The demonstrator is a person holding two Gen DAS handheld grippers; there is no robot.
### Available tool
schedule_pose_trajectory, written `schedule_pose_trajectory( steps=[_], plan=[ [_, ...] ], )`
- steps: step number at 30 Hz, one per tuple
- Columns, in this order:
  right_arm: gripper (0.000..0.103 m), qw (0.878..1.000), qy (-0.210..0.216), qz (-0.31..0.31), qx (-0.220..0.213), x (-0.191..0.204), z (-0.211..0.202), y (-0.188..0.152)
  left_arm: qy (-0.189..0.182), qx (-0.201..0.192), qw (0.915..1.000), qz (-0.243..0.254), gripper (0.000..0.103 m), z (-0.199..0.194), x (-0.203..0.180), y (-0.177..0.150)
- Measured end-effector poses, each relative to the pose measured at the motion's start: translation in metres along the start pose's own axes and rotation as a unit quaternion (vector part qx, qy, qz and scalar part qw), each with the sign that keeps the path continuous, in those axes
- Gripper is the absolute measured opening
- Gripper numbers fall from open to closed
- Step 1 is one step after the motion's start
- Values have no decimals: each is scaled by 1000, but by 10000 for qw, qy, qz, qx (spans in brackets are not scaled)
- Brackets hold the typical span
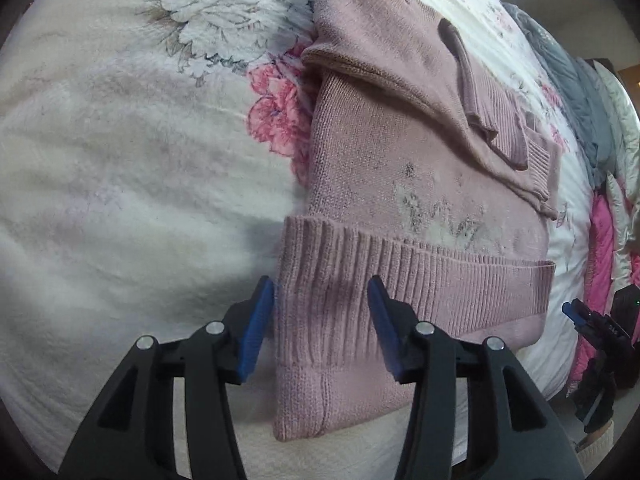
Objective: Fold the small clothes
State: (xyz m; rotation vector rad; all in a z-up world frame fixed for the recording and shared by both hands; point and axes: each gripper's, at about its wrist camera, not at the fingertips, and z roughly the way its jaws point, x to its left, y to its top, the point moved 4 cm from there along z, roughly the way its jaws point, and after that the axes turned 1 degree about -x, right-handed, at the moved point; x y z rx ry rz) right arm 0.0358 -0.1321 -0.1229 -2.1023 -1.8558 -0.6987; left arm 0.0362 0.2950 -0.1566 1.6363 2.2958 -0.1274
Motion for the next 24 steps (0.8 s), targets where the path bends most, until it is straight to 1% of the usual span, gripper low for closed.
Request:
schedule_pose_trajectory(
  steps=[1,2,4,5,7,9,12,13,16,18,20,22,24],
  plan=[
    [45,9999,-69,-117,27,3,2,1,-5,-17,10000,8,26,0,0,-1],
    [45,9996,-135,-238,50,6,3,1,20,-95,9999,57,19,-2,-1,-1],
    [47,9979,-303,-560,98,13,8,4,51,-285,9994,194,9,-10,-5,-4],
    [48,9968,-366,-703,120,17,11,5,4,-366,9991,226,9,-14,-7,-4],
    [53,9936,-491,-1000,178,24,18,8,-102,-559,9980,293,9,-26,-13,-7],
    [54,9910,-551,-1203,224,29,27,12,-174,-690,9968,354,9,-36,-19,-10],
    [54,9886,-656,-1316,319,31,41,18,-315,-878,9949,391,9,-46,-27,-15],
    [54,9879,-711,-1338,337,30,46,21,-284,-907,9946,420,9,-46,-31,-16],
    [56,9874,-810,-1294,412,25,59,27,-90,-840,9951,505,9,-38,-31,-16],
    [56,9863,-925,-1284,456,20,66,31,-16,-748,9961,474,9,-32,-27,-15],
    [56,9846,-1066,-1318,425,16,66,35,20,-747,9961,470,9,-30,-28,-13],
    [58,9863,-986,-1286,300,16,61,37,-15,-800,9955,512,9,-34,-29,-12],
    [60,9890,-824,-1182,325,14,61,38,-76,-823,9947,615,9,-35,-31,-13]
  ],
)
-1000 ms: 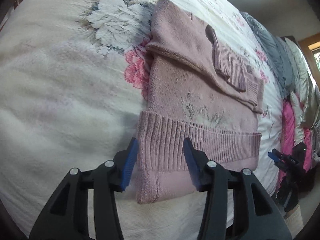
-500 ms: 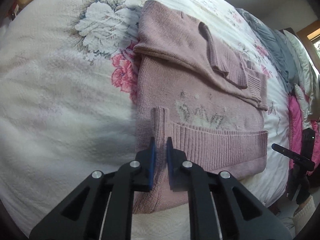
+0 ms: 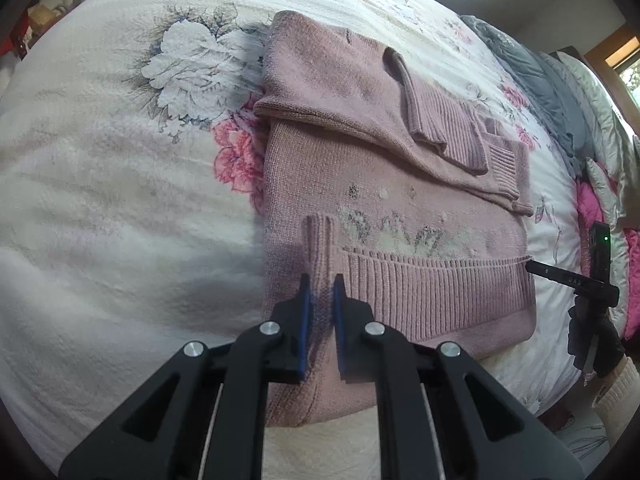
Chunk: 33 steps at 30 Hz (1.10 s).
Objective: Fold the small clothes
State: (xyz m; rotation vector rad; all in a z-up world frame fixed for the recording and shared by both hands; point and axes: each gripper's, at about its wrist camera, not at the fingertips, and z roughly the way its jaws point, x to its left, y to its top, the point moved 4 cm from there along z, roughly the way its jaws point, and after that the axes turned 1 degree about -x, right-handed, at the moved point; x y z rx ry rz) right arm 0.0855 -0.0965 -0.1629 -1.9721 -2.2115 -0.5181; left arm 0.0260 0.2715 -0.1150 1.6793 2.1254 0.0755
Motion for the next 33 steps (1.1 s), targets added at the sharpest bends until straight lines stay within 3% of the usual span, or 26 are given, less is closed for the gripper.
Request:
schedule_pose_trajectory(
  steps=[3,5,10,12,22,28,33],
  plan=[
    [60,9996,10,-188,197,4,9,-2,4,132,9998,117,10,8,-3,-1],
    [53,9989,142,-325,319,10,14,-3,15,285,9996,51,21,19,-2,0],
    [13,9975,-29,-561,439,16,19,-5,93,530,9986,10,23,40,-2,3],
    [11,9979,37,-565,327,17,11,-4,69,509,9987,73,11,39,-5,5],
    [10,9951,740,-300,-589,17,-67,8,-625,-440,9970,89,9,-27,-24,35],
    [10,9856,949,-162,-1390,20,-119,59,-1026,-1184,9876,-70,8,-60,-36,91],
    [10,9809,915,-167,-1707,24,-127,114,-1070,-1510,9827,-95,8,-52,-41,147]
  ],
)
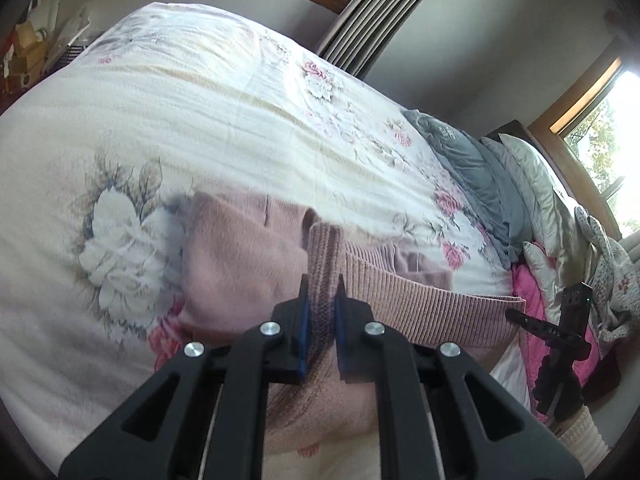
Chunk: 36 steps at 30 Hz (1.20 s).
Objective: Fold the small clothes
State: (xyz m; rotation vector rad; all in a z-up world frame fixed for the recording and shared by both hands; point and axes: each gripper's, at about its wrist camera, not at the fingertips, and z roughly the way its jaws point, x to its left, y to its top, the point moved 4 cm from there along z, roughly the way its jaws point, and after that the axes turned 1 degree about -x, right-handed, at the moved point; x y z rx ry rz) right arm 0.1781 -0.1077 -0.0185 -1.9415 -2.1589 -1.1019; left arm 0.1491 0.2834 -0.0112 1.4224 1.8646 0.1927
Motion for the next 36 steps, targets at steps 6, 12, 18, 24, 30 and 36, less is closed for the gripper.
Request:
schedule_pose_trajectory(
  steps=[6,12,18,24,30,36],
  plan=[
    [10,9996,-260,81,36,-17,48,52,320,26,9993,176,8,60,4,49],
    [10,9955,-775,314,448,-46,109,61,800,593,9947,237,9,133,24,63],
    [32,9913,-941,529,758,-57,141,50,1170,912,9886,257,15,161,46,55],
    [51,9942,-1070,103,20,-37,90,39,1209,626,9905,219,48,117,54,53],
    [99,9908,-1066,-329,-765,-4,30,-1,1109,695,9891,678,76,69,35,-2],
    [98,9922,-1198,345,7,-39,39,-68,1371,1159,9821,569,76,63,42,-75]
  ],
)
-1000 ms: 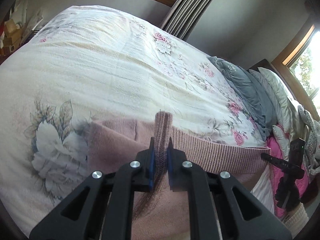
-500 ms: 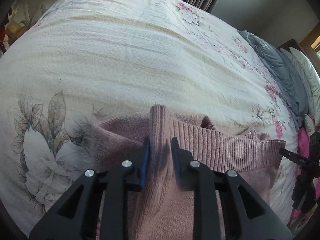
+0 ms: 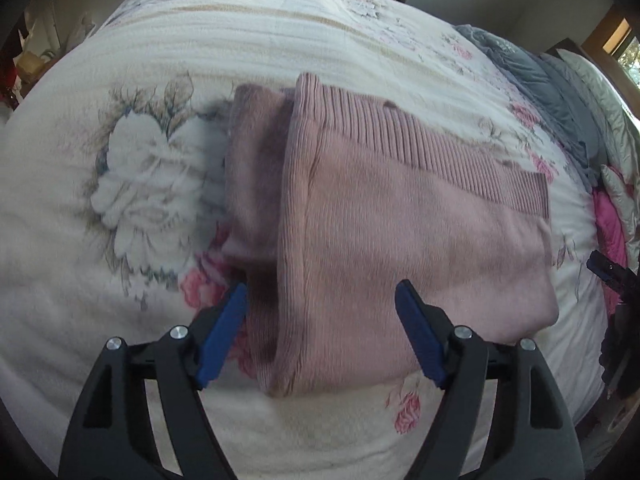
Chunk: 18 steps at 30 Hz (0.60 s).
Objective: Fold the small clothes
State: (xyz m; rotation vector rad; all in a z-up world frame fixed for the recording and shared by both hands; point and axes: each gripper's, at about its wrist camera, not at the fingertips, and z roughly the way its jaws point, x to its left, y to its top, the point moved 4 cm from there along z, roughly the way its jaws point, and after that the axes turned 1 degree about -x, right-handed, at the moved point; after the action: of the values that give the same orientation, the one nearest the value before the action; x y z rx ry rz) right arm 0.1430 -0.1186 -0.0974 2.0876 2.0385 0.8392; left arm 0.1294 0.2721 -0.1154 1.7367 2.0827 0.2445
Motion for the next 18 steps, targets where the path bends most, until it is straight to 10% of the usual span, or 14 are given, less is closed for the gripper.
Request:
schedule_pose_trajectory(
  steps=[6,15,18],
  plan=[
    [85,9978,44,146,644,-16,25,-40,51,282,9991,-320,72,16,7,-28],
    [13,9910,378,89,1277,-7,42,-59,-238,544,9950,-807,19,21,22,-35],
    [9,9902,341,250,1330,-17,39,-59,-59,644,9960,-609,14,23,25,-40]
  ],
)
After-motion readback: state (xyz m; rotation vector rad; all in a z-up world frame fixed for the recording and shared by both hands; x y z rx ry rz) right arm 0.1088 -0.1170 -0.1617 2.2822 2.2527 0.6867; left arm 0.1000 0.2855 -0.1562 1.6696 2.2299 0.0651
